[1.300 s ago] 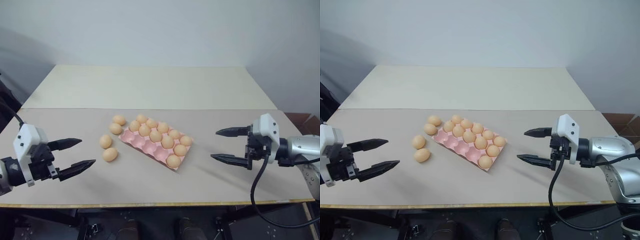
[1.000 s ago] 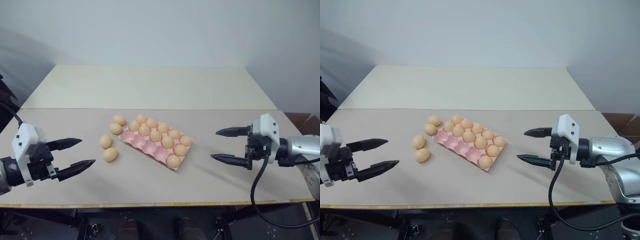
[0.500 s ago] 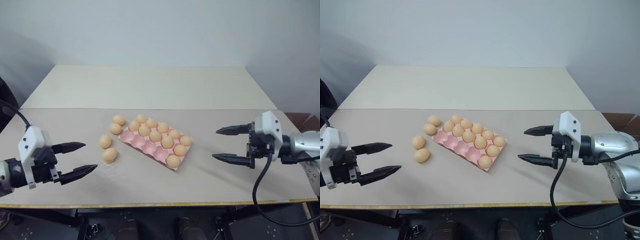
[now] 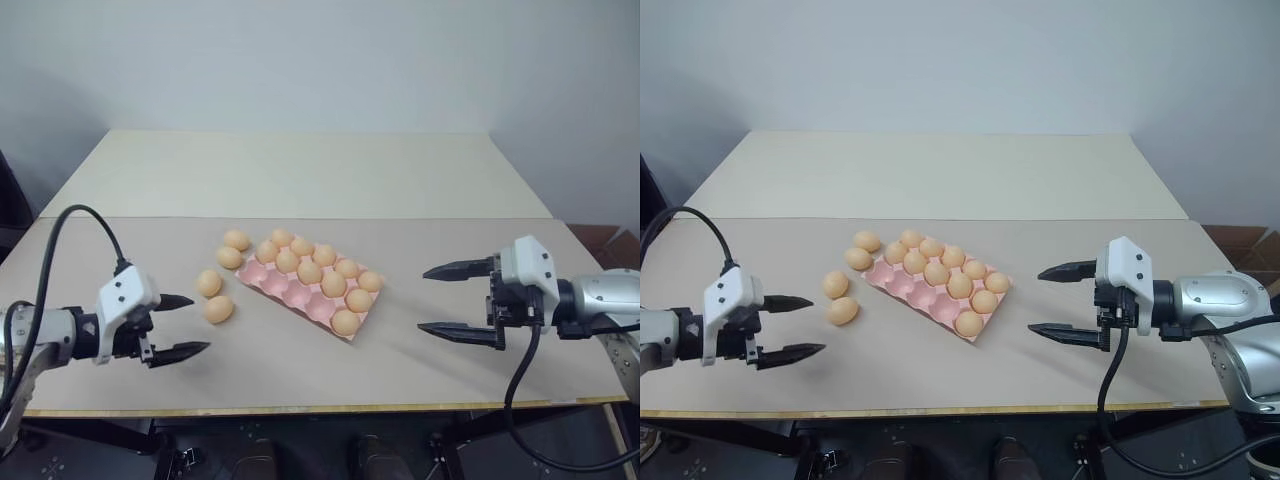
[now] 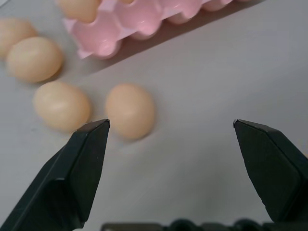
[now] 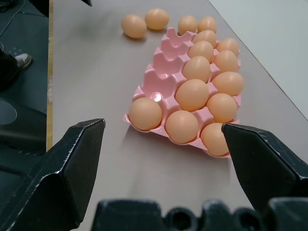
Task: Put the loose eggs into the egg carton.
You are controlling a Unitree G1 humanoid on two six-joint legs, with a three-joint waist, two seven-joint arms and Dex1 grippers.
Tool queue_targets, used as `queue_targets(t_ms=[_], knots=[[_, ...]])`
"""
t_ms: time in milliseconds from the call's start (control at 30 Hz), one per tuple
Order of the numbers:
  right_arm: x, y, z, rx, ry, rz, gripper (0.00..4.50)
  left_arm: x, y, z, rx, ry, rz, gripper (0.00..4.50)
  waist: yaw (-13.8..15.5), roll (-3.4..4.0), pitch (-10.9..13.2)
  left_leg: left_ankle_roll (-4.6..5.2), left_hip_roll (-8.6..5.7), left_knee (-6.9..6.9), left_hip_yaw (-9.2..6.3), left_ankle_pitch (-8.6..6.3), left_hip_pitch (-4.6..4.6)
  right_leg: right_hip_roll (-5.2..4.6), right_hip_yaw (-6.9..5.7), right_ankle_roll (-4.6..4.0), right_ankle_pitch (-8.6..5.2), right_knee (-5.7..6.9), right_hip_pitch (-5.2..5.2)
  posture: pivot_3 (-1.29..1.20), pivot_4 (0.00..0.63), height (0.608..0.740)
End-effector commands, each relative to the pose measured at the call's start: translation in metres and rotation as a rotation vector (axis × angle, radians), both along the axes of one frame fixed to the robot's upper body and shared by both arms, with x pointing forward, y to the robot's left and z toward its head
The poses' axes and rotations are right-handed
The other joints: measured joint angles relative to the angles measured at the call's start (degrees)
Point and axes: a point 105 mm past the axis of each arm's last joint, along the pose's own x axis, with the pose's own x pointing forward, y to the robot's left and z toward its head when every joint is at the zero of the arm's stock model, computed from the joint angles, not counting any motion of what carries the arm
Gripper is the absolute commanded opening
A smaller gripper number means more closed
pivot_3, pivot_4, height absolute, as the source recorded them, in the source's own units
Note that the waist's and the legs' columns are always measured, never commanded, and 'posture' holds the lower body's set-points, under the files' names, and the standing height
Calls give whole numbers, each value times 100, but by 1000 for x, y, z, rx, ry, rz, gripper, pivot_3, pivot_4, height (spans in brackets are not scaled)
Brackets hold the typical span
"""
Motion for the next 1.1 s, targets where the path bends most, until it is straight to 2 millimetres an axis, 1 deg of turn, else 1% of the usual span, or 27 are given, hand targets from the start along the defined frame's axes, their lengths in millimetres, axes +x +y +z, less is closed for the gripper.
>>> queue_targets(t_ms=[33,133,233,367,433,567,633,767,900,1033,1067,1100], knots=[[-4,3,8,15,-43,6,4500,6,9,2,41,-25,-9,4478,6,0,0,0,0,0,0,0,-2,0,0,0,0,-1,-2,0,150,740],[-6,4,6,17,-43,3,4500,10,10,-3,8,-15,-5,4478,8,0,0,0,-2,0,2,0,-2,-4,0,0,1,-1,-1,0,150,740],[-6,5,6,21,-45,-1,4500,13,9,-13,19,-10,-1,4478,9,0,0,0,-1,0,3,0,-2,-4,0,0,2,-1,-1,0,150,740],[-6,5,7,22,-50,-2,4500,25,-3,-17,-52,-35,-4,4478,16,-1,0,0,-1,0,3,0,-3,-2,0,0,3,1,-1,0,150,740],[-5,5,8,21,-53,-2,4500,35,-9,-21,-55,-57,-2,4478,28,-2,-1,1,-1,1,2,1,-3,-2,0,-1,5,1,1,0,150,740],[-5,5,9,19,-58,1,4500,51,-23,-24,-91,-93,-1,4478,23,-4,-3,1,-4,2,2,1,-3,-2,2,22,21,0,4,0,150,740],[-5,5,10,18,-61,1,4500,55,-29,-29,-73,-92,-12,4478,17,-5,-3,1,-5,2,2,1,-5,-1,3,32,27,-1,4,0,150,740],[-6,4,11,17,-65,-7,4500,60,-32,-40,-36,-69,-8,4478,-11,-6,-4,1,-1,2,1,1,-4,7,7,33,29,0,3,0,150,740],[-7,3,11,19,-66,-22,4500,65,-31,-43,-17,-67,15,3629,8,-7,-4,2,2,2,-1,1,-2,11,6,30,31,3,3,0,150,740],[-6,2,12,21,-69,-35,4500,63,-33,-38,-36,-76,-4,2255,8,-7,-4,2,1,3,-1,1,-2,9,7,29,31,2,3,0,150,740],[-6,1,12,22,-69,-37,4500,63,-33,-36,-37,-88,-4,1983,8,-7,-4,2,1,3,-1,1,-3,9,7,29,31,1,3,0,150,740],[-6,1,12,22,-69,-38,4500,63,-33,-33,-42,-101,-8,1851,8,-7,-4,2,1,3,-1,1,-3,9,7,29,31,0,3,0,150,740]])
